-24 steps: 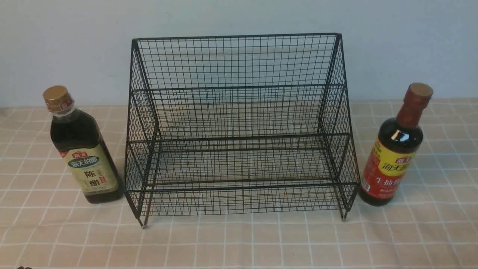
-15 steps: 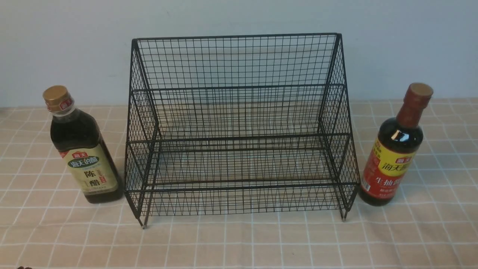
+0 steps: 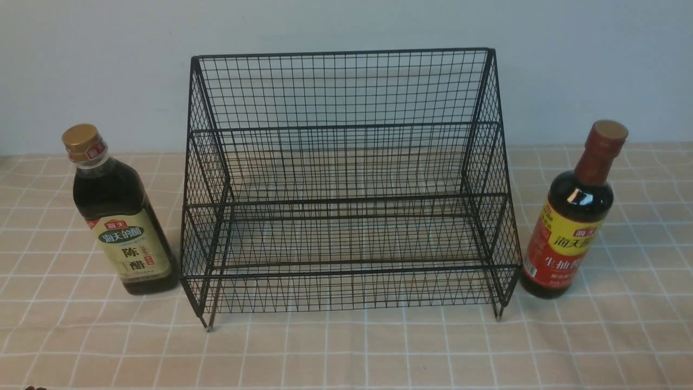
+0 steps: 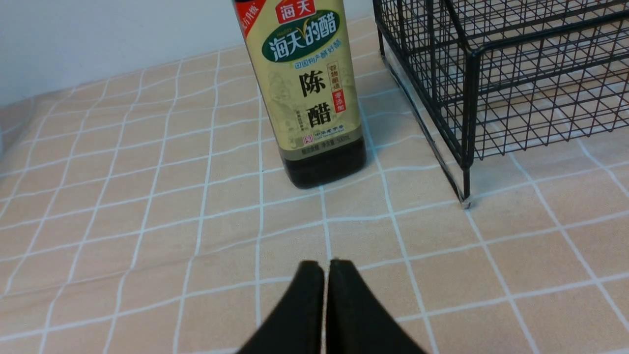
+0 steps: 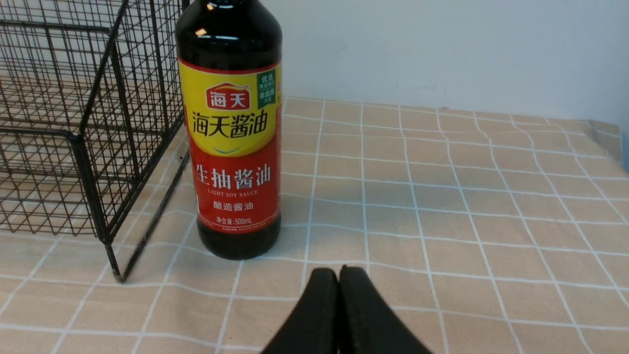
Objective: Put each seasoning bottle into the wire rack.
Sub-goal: Use the left arm to grab the condiment bottle closest to it
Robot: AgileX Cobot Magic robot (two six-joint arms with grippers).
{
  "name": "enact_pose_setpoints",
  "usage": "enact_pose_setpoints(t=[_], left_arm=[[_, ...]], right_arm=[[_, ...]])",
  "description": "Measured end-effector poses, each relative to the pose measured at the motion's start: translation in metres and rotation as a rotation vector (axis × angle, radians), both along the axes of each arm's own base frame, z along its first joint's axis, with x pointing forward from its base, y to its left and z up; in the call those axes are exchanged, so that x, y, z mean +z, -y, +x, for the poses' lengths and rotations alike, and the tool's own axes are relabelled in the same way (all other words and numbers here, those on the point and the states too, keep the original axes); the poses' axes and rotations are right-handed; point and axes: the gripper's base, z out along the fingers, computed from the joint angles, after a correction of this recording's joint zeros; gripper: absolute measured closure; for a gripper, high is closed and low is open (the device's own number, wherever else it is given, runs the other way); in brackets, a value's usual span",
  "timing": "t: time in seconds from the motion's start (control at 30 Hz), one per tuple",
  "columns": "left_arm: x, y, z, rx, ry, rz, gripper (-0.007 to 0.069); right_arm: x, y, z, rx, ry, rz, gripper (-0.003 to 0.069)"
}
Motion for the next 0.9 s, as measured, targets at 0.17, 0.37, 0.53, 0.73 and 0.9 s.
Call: enact_pose_setpoints(t=[0.17,0.37,0.53,0.73,0.9], left_arm=[[0.001,0.001,0.001,0.000,0.018,-0.022,0.0631],[0.018,0.003,0.004,0.014,0.196,-0.254,0.0631],[0.034,-0.001,0.004,0.064,0.377,-0.442,0.0631],[0.058,-0.015,-0.002,0.150,0.674,-0.502,0.0631],[0.072,-0.011,0.000,0.116,0.693,-0.367,0.0626]], right_arm=[[0.000,0.000,0.000,0.000,0.000,0.000,0.0673],[0.000,0.000,0.000,0.000,0.000,0.000,0.0673],[0.000,0.000,0.000,0.000,0.000,0.000,0.0673],[0.000,0.000,0.000,0.000,0.000,0.000,0.0673],[0.000,0.000,0.000,0.000,0.000,0.000,0.0673]])
